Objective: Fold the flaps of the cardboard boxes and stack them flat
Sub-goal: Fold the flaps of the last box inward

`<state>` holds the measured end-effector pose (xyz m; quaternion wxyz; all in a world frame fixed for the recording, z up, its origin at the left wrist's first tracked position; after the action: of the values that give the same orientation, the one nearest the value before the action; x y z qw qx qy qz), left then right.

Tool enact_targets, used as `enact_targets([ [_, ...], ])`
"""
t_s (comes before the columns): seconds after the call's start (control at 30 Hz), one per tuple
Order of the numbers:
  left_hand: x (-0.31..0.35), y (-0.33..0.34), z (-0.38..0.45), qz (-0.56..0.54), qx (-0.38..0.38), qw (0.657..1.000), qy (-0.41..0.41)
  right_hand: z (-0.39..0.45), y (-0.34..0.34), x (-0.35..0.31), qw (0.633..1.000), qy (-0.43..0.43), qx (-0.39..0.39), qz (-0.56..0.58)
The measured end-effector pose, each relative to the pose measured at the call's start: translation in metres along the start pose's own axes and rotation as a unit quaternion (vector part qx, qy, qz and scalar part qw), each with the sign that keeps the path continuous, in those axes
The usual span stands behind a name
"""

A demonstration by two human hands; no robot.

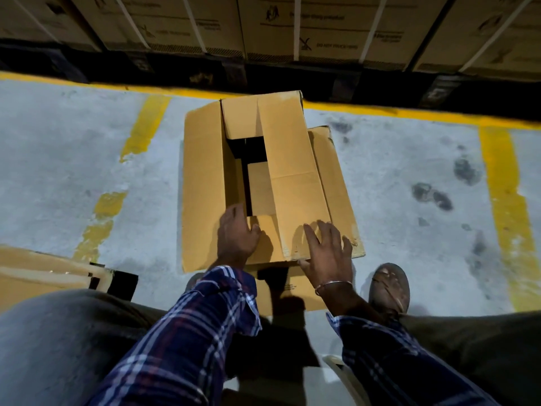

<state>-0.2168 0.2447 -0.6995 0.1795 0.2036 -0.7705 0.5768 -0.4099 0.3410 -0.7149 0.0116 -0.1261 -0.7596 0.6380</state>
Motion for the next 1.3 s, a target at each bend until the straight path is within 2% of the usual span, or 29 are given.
enact_targets([
  [0.13,-0.008,0.004,0.018,0.117,-0.139,0.982,0.055,-0.002,-0.008,0.005,0.989,-0.100,0.095,0.053],
  [0.2,-0.017,0.003,0.024,0.177,-0.171,0.967,0.064,-0.005,-0.013,0.009,0.980,-0.092,0.125,0.124],
  [0.27,-0.018,0.005,0.028,0.208,-0.171,0.961,0.068,-0.008,-0.016,0.016,0.960,-0.030,0.150,0.237],
  [0.33,-0.016,0.006,0.028,0.201,-0.156,0.965,0.061,-0.010,-0.024,0.023,0.901,0.092,0.202,0.373],
  [0.4,-0.013,0.007,0.026,0.183,-0.145,0.971,0.056,-0.004,-0.030,0.037,0.800,0.258,0.259,0.475],
  [0.43,-0.011,0.006,0.025,0.179,-0.139,0.972,0.058,0.001,-0.030,0.046,0.751,0.332,0.269,0.503],
  [0.47,-0.010,0.005,0.023,0.179,-0.133,0.973,0.061,0.008,-0.028,0.056,0.718,0.387,0.265,0.514],
  [0.5,-0.008,0.003,0.021,0.182,-0.127,0.973,0.064,0.016,-0.026,0.066,0.703,0.428,0.250,0.510],
  [0.53,-0.006,0.001,0.020,0.187,-0.125,0.972,0.067,0.023,-0.024,0.076,0.703,0.460,0.232,0.490],
  [0.57,-0.004,-0.002,0.019,0.191,-0.124,0.971,0.070,0.029,-0.025,0.084,0.718,0.481,0.214,0.455],
  [0.6,-0.002,-0.004,0.017,0.192,-0.120,0.971,0.071,0.034,-0.027,0.090,0.749,0.483,0.194,0.409],
  [0.63,-0.002,-0.006,0.015,0.191,-0.112,0.973,0.073,0.038,-0.029,0.092,0.794,0.461,0.173,0.356],
  [0.7,0.001,-0.010,0.013,0.175,-0.078,0.978,0.077,0.050,-0.027,0.087,0.897,0.363,0.115,0.226],
  [0.73,0.002,-0.014,0.011,0.164,-0.053,0.982,0.078,0.056,-0.023,0.079,0.927,0.323,0.074,0.176],
  [0.77,0.005,-0.018,0.008,0.151,-0.023,0.985,0.080,0.062,-0.019,0.071,0.939,0.305,0.031,0.157],
  [0.83,0.013,-0.030,0.003,0.116,0.044,0.989,0.080,0.071,-0.014,0.054,0.918,0.316,-0.076,0.229],
  [0.87,0.017,-0.037,0.000,0.095,0.070,0.990,0.077,0.074,-0.013,0.048,0.884,0.330,-0.123,0.308],
  [0.9,0.021,-0.044,-0.003,0.071,0.085,0.991,0.074,0.076,-0.011,0.045,0.835,0.352,-0.157,0.393],
  [0.93,0.022,-0.050,-0.005,0.047,0.086,0.993,0.071,0.079,-0.010,0.043,0.786,0.375,-0.177,0.459],
  [0.97,0.023,-0.054,-0.006,0.028,0.064,0.996,0.064,0.082,-0.008,0.044,0.752,0.386,-0.186,0.501],
  [1.0,0.024,-0.056,-0.008,0.019,0.025,0.998,0.051,0.086,-0.002,0.048,0.744,0.380,-0.197,0.513],
  [1.03,0.023,-0.057,-0.009,0.029,-0.023,0.999,0.035,0.090,0.005,0.050,0.757,0.357,-0.218,0.502],
  [1.1,0.022,-0.057,-0.011,0.070,-0.088,0.994,0.010,0.093,0.006,0.053,0.814,0.308,-0.254,0.423],
  [1.17,0.024,-0.059,-0.011,0.078,-0.121,0.990,0.000,0.090,-0.004,0.048,0.872,0.271,-0.237,0.333],
  [1.23,0.029,-0.062,-0.010,0.059,-0.176,0.983,-0.003,0.090,-0.007,0.044,0.893,0.253,-0.204,0.312],
  [1.3,0.033,-0.065,-0.010,0.046,-0.282,0.958,-0.008,0.089,-0.006,0.041,0.900,0.248,-0.191,0.303],
])
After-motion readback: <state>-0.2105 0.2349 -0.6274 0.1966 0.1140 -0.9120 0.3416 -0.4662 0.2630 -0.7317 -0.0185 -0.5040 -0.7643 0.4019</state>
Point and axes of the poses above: each hand's wrist, its own z-axis towards the middle knuckle, its own y-axis out of the palm, x = y × z, the point moved 2 cm from there along z, towards the middle knuckle
